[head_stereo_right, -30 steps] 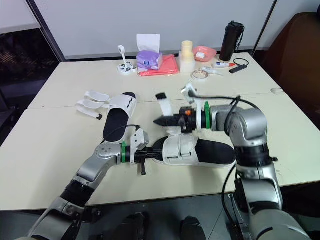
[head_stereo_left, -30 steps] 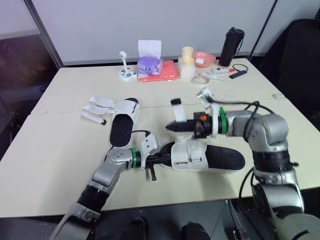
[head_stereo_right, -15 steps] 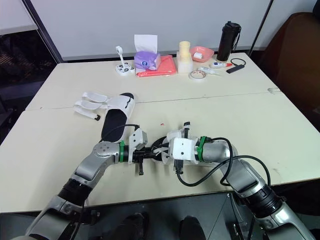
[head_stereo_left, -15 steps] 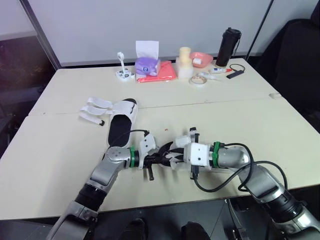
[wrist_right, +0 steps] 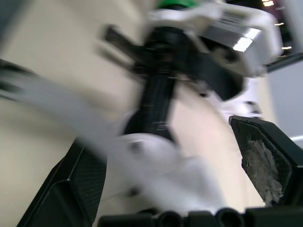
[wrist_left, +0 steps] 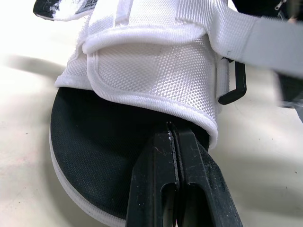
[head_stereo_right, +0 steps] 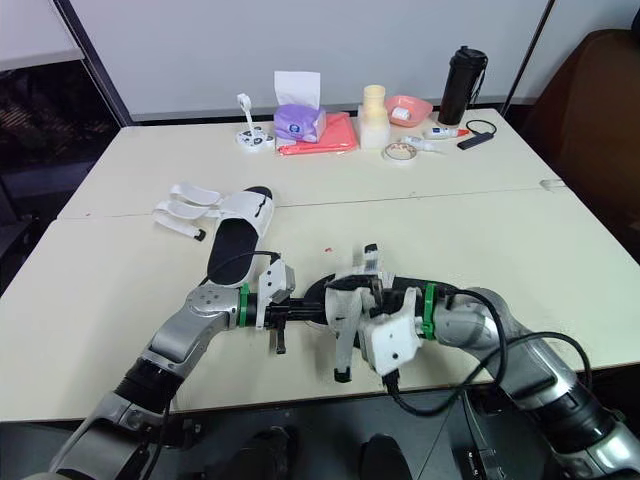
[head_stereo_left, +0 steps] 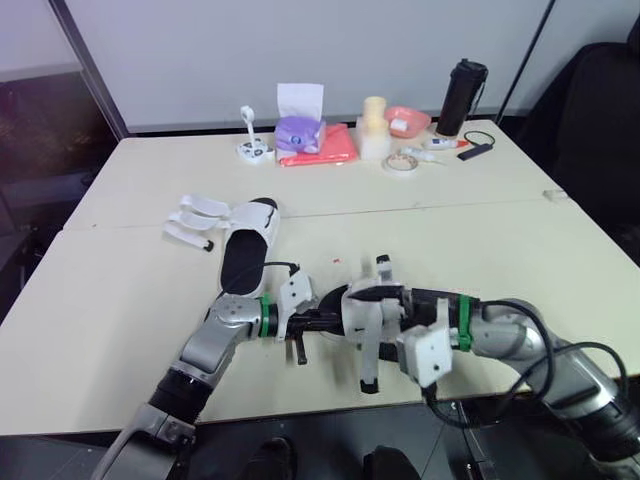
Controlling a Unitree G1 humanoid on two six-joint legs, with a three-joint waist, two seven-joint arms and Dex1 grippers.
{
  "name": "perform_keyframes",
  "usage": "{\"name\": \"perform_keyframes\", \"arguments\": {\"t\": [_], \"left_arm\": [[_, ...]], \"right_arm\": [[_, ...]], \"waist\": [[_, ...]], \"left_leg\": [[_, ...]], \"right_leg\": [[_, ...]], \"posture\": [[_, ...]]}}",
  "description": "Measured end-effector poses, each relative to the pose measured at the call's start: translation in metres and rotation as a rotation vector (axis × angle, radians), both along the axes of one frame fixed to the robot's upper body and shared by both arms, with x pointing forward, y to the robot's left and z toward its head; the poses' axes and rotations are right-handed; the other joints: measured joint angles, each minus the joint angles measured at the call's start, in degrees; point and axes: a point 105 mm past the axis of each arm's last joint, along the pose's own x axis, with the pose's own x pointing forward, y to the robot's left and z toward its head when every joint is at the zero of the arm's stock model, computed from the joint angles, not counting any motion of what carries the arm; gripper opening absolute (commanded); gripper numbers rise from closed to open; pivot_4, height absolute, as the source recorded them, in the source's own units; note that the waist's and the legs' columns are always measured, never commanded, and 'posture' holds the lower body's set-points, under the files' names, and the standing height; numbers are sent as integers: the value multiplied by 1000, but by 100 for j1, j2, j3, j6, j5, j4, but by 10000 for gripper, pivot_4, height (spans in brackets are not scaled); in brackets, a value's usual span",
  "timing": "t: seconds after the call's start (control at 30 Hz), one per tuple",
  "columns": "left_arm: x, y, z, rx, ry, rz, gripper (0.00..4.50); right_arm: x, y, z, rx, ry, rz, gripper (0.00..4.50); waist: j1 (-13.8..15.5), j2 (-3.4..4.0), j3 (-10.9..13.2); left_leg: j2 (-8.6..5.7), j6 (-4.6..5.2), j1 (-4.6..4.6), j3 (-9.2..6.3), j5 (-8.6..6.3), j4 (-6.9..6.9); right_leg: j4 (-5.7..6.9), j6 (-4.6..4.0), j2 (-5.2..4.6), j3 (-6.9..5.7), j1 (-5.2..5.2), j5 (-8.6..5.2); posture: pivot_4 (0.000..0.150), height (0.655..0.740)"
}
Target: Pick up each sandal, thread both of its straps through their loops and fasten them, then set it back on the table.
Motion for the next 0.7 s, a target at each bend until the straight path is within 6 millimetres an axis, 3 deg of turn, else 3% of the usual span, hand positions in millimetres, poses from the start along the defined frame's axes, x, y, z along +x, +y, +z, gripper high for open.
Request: {"name": "perform_keyframes", "arguments": {"t": [0.1,0.23,0.43,0.7], "left_arm": [[0,-2,0,-1,-1,-2,0],[0,-4,0,-3,-1,-6,0],[1,-7,0,-6,1,-14,0],[0,-9,0,-11,-3,-22,0]], "right_arm": [[-4,-4,10,-6,13,-3,44679],[-6,-24,11,-76,86,-72,44679],[-20,-51,-6,12,472,-271,44679],[-26,-55,-6,283,1067,-543,44679]], "waist": [[9,0,0],[37,-3,1],[120,-3,2],[136,-5,2]], "left_leg": [[1,0,2,0,0,1],[3,4,1,1,-3,1],[13,9,0,4,-6,6],[15,11,-15,1,-7,6]], "right_leg": [[-2,0,-1,0,4,0],[-13,0,-5,-1,7,-1],[-15,-1,-6,1,7,-1],[-23,-6,-8,-2,-1,-3]], "posture": [[1500,7400],[1500,7400],[1500,7400],[1500,7400]]}}
